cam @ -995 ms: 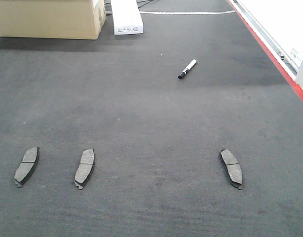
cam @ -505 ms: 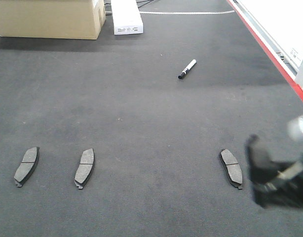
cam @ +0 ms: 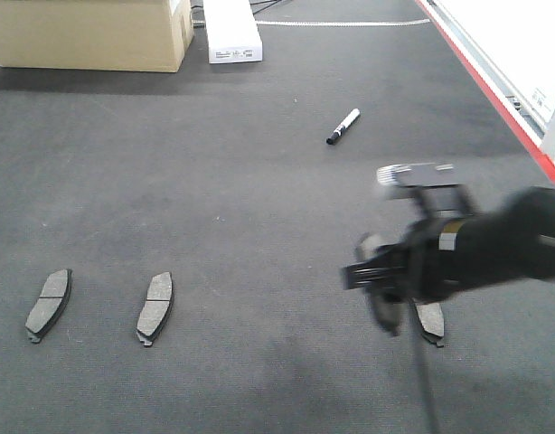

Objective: Move and align brake pads A on conveyor
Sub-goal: 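Lower the right gripper's pad beside the pad nearest it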

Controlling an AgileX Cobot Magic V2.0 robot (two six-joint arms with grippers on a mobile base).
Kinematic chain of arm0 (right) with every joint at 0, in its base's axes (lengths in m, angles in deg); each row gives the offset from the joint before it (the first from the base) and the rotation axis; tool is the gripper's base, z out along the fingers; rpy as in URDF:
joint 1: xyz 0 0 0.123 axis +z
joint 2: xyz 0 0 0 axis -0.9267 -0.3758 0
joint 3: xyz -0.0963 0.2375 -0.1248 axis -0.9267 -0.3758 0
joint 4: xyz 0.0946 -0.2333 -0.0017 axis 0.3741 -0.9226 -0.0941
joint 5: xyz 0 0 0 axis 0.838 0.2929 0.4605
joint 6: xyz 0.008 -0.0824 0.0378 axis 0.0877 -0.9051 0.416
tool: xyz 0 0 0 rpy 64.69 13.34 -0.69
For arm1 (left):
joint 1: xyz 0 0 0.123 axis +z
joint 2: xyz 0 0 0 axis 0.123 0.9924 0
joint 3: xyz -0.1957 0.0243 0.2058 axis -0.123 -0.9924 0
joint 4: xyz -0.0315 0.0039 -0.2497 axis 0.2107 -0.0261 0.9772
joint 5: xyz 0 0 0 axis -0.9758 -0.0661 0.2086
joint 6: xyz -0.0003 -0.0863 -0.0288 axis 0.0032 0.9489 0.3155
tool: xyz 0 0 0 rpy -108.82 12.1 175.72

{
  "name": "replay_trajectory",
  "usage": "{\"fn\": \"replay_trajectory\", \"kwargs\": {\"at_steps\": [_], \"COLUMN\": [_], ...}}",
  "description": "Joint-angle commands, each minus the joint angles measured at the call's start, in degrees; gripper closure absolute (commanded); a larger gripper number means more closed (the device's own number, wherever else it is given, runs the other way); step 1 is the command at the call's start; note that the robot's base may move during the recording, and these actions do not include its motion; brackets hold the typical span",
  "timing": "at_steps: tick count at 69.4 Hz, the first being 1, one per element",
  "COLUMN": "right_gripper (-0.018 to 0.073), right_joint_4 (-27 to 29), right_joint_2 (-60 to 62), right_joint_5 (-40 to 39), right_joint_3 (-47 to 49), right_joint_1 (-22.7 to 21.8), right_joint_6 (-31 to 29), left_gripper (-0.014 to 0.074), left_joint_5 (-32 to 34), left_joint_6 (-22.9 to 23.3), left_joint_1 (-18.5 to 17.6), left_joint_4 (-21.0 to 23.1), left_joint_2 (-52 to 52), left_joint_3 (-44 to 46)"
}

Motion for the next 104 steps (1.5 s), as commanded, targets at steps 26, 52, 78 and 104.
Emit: {"fn": "replay_trajectory", "kwargs": {"at_steps": [26,52,78,104], "right_gripper": [0.0488,0.0461,0.0176,0.0089], "right_joint_4": [0.27,-2.85,-3.2,-10.95], "right_joint_2": [-16.73,-24.59,-25.97,-20.57], "right_joint_5": [2.28,9.49,10.3,12.52], "right_joint_3": [13.06,21.0,21.3,21.3], "right_joint_1": [1.79,1.79,1.79,1.79], "right_joint_6": [11.74,14.57,14.62,14.56], "left_gripper": [0.0146,0.0146,0.0146,0.0146], "left_joint_5": [4.16,4.16,4.16,4.16], "left_joint_6": [0.17,0.17,0.17,0.17], "left_joint_1": [-0.17,-0.17,-0.17,-0.17], "left_joint_4": [0.06,0.06,0.06,0.06], "left_joint_2": [0.45,0.45,0.45,0.45], "left_joint_3": [1.29,1.29,1.29,1.29]}}
